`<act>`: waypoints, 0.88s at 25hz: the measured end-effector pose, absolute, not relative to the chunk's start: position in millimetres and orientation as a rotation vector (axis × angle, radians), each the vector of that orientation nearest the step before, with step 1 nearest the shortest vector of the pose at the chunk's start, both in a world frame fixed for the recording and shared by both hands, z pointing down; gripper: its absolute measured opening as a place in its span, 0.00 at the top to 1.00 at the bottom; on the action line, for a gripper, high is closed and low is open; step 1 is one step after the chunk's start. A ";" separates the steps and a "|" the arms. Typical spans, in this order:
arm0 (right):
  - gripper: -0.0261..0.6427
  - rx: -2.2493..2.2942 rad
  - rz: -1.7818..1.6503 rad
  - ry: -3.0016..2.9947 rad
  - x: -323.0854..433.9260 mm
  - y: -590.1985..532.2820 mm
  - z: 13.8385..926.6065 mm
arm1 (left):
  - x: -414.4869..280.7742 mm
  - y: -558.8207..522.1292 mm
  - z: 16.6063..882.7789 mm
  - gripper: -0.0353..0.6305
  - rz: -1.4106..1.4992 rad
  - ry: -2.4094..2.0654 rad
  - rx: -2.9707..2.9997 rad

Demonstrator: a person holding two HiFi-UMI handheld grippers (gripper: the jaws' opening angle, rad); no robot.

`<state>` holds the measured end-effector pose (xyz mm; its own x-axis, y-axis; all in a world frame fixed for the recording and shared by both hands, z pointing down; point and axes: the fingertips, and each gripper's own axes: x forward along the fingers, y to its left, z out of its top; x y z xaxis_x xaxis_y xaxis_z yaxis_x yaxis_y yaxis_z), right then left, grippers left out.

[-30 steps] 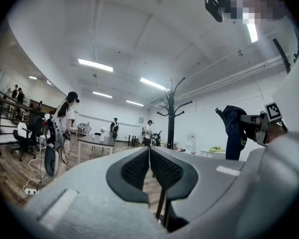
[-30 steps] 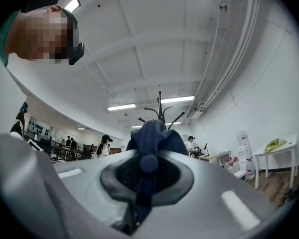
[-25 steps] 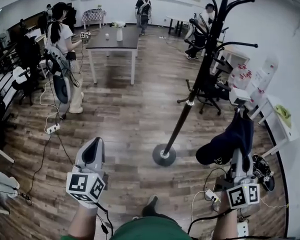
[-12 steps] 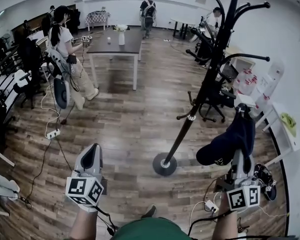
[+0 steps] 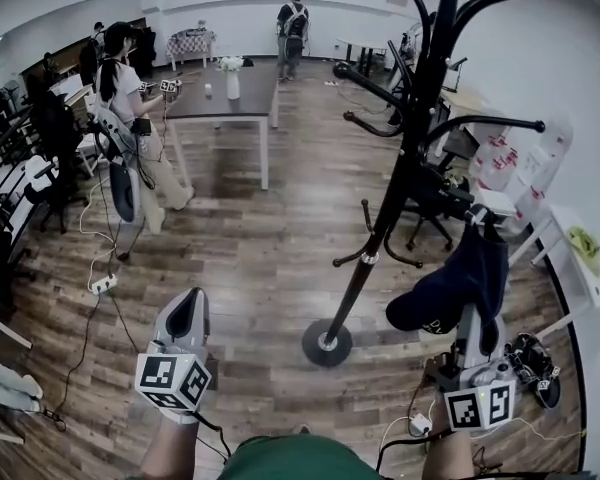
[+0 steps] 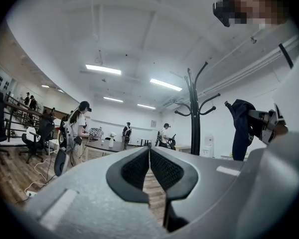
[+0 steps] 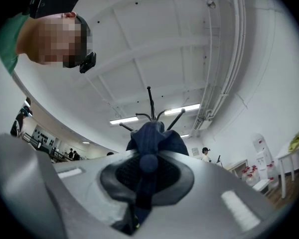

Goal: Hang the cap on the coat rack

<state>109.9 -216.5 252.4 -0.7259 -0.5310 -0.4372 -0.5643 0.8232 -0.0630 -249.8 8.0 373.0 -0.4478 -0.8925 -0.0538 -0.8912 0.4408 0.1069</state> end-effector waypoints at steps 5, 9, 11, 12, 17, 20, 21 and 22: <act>0.93 -0.733 0.184 2.542 99.7 -220.7 245.1 | -246.1 -23.1 378.1 0.93 -0.175 -2.640 1.662; 0.93 -0.711 0.217 2.538 87.3 -223.8 242.1 | -252.5 -47.7 390.8 0.93 -0.159 -2.585 1.682; 0.93 -0.717 0.210 2.535 79.4 -229.9 243.0 | -259.3 -62.7 392.8 0.93 -0.159 -2.566 1.706; 0.93 -0.722 0.204 2.534 75.2 -233.4 244.2 | -262.9 -70.8 394.0 0.93 -0.159 -2.556 1.720; 0.93 -0.790 0.199 2.533 54.2 -248.5 250.2 | -283.7 -116.5 400.8 0.93 -0.166 -2.463 1.800; 0.93 -0.845 0.204 2.516 42.5 -256.1 251.7 | -299.7 -139.3 393.5 0.93 -0.162 -2.427 1.872; 0.93 -0.858 0.207 2.513 37.3 -258.7 252.1 | -307.5 -145.0 391.8 0.93 -0.166 -2.422 1.882; 0.93 -0.873 0.209 2.510 32.2 -261.1 253.0 | -315.1 -151.0 391.0 0.93 -0.172 -2.412 1.892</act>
